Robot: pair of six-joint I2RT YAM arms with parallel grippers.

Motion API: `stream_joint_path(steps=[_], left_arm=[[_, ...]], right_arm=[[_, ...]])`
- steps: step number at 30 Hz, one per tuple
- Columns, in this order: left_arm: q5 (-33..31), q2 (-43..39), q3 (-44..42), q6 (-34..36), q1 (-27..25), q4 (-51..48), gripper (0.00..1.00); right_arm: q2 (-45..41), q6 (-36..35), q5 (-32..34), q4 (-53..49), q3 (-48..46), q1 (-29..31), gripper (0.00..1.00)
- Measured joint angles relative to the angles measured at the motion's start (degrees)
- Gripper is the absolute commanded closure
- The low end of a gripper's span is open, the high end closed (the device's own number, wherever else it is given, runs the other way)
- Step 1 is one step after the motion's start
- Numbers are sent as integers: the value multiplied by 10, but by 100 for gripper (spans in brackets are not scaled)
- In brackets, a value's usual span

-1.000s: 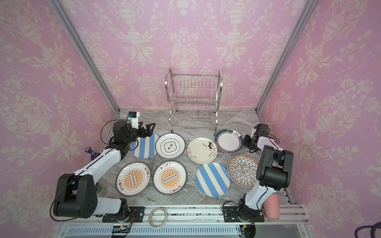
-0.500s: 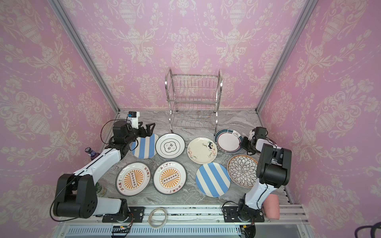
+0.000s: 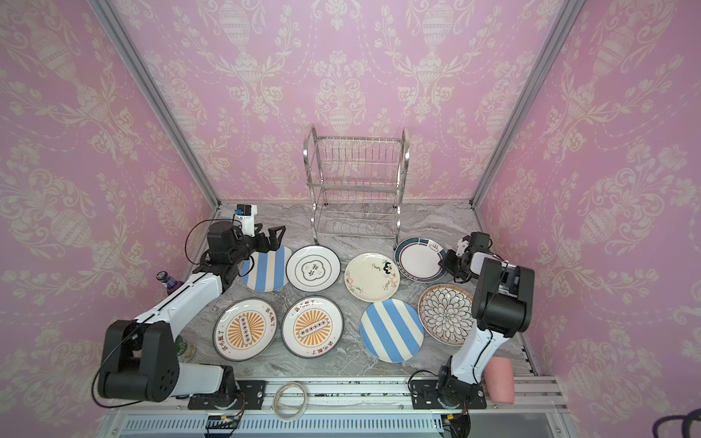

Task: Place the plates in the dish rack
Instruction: 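Close the right gripper on the rim of the green-red plate, then lift the green-red plate upright with the right gripper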

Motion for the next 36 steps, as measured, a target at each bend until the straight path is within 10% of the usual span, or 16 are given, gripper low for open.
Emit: stream_joint_path(steps=[14,36], left_arm=[[0,0,0,1,0,0,1],[2,38,66,3,0,37,1]], right_arm=[[-2,11,-21,20,-1,-2,99],[-159,-7,93,-78,-1,5,100]])
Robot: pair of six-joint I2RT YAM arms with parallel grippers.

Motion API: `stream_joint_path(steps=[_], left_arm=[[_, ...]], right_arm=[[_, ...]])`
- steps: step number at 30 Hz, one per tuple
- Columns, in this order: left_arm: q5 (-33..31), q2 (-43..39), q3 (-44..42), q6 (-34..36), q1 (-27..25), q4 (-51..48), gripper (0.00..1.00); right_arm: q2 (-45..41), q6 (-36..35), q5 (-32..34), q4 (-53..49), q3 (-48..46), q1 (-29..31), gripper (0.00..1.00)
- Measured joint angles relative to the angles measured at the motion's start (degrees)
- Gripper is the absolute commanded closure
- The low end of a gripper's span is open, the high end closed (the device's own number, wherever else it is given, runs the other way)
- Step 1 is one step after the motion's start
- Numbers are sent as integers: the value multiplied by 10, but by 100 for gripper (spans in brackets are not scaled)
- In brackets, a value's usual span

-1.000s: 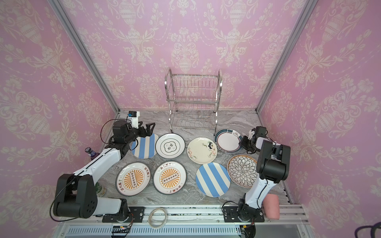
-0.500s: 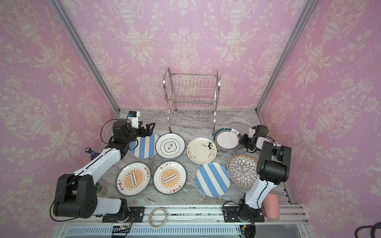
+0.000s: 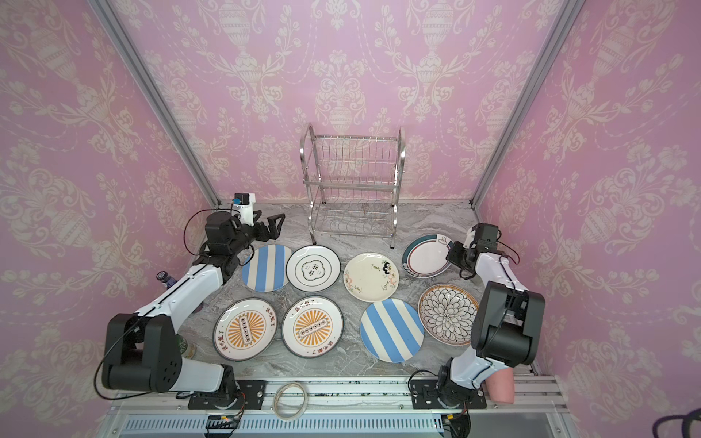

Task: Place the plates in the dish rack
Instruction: 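Lift the green-red plate upright with the right gripper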

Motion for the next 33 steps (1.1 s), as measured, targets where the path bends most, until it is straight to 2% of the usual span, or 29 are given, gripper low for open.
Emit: stream_joint_path(steps=[10,19,28,33], left_arm=[[85,145,107,10,-7,64,1],[147,276,222,15,-26,92,1],[186,364,344,30,-46,89,1],[198,386,371,37,-59,73,1]], right_arm=[[-132,-19,49,-88,16,4,100],[-235,-37,83,-165,47,47,100],[-302,-54,97,-232,52,69,100],[-308,-69,113,-264,87,71,100]])
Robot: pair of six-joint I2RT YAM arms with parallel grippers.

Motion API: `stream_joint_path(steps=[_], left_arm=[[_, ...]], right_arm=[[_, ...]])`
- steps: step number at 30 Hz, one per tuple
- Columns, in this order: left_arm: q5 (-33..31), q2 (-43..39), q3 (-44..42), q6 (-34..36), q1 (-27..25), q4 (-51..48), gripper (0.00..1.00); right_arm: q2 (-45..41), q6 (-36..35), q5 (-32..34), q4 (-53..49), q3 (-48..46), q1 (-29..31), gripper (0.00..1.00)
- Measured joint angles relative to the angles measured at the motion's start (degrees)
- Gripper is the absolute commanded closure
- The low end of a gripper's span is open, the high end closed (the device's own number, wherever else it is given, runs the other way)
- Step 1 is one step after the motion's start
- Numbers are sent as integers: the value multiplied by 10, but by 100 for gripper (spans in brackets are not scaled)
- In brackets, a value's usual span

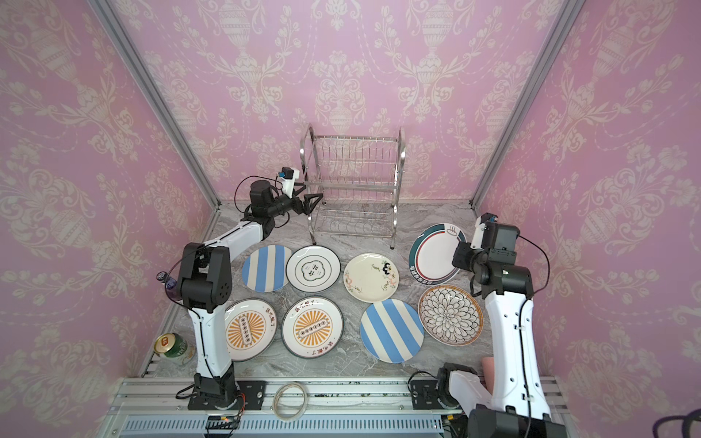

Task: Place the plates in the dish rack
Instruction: 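Lift the green-red plate upright with the right gripper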

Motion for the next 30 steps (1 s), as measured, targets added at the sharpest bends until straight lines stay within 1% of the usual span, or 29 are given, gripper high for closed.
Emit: stream_joint_path(steps=[10,21,26,30], left_arm=[[10,0,-2,13,-12,-14,1],[9,-46,-82,21,-32,-12,1],[-17,-70,-114,23,-34,-16,1],[-55,-84,-128,21,-30,-24,1]], right_arm=[[-3,-10,10,-20,29,0,100],[25,-27,13,-38,133,9,100],[43,-38,32,-58,194,38,100],[59,-43,59,-70,274,74,100]])
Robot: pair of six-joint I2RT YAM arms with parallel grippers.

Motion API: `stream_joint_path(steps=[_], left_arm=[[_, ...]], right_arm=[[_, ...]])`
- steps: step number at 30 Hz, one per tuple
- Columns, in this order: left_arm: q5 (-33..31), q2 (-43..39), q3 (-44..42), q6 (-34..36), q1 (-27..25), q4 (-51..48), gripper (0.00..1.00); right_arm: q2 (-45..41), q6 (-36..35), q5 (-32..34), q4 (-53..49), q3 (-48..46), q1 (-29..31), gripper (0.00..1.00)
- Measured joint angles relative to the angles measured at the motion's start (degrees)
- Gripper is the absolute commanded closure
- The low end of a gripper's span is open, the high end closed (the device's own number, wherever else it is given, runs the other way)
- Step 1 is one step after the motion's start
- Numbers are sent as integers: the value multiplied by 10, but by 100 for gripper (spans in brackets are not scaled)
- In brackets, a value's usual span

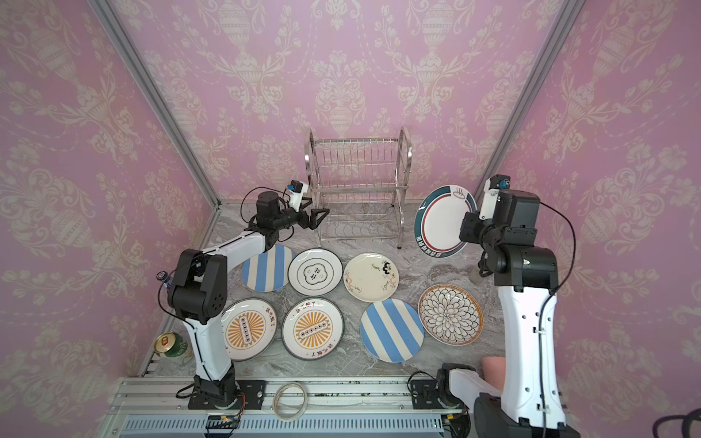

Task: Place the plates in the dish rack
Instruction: 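Lift the green-red plate upright with the right gripper, then carry the upright plate with the right gripper over the dish rack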

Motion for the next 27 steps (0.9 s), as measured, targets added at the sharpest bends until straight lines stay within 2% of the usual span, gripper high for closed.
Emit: stream_joint_path(steps=[6,13,20,27], left_arm=[[-39,-40,-22,-12,15,-12,1],[-74,-129,-84,-47,17,-46,1],[-74,-212,-189,-115,17,-66,1],[-73,-314,-236,-130,17,-108,1]], right_arm=[[45,-10,52,8,129,82,100],[151,-26,116,44,259,178,100],[266,-41,170,95,329,222,100],[361,-120,286,164,369,267,100]])
